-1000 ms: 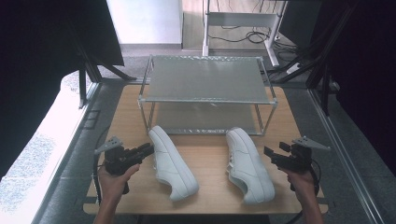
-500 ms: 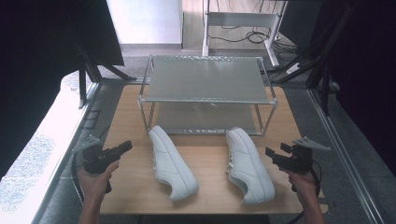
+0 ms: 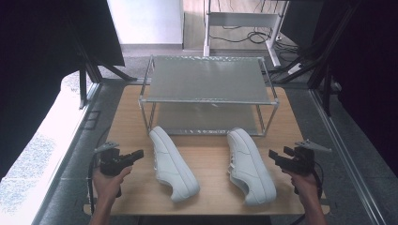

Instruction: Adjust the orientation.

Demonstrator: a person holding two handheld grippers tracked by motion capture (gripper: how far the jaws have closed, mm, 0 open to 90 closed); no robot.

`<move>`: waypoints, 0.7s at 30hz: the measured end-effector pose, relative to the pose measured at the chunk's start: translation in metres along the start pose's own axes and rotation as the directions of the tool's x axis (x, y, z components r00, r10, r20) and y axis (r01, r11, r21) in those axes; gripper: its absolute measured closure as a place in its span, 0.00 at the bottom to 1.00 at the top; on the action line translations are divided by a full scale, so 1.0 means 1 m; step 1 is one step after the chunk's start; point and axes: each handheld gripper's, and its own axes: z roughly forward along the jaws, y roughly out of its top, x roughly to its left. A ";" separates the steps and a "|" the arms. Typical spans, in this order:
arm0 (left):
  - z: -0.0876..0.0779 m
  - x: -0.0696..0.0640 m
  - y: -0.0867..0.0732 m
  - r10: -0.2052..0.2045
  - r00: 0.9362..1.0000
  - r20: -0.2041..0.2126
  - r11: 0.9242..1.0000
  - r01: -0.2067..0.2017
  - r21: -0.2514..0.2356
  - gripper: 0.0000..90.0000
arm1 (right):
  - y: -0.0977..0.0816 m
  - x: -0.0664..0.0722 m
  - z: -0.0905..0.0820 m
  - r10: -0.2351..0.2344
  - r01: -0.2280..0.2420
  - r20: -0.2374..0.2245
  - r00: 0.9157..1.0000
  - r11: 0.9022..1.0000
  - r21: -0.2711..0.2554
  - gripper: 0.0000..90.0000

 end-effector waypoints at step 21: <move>0.033 -0.012 -0.011 -0.010 1.000 0.014 0.997 0.009 0.073 1.00 | -0.005 -0.001 0.005 0.006 -0.007 0.012 1.000 0.999 0.040 0.33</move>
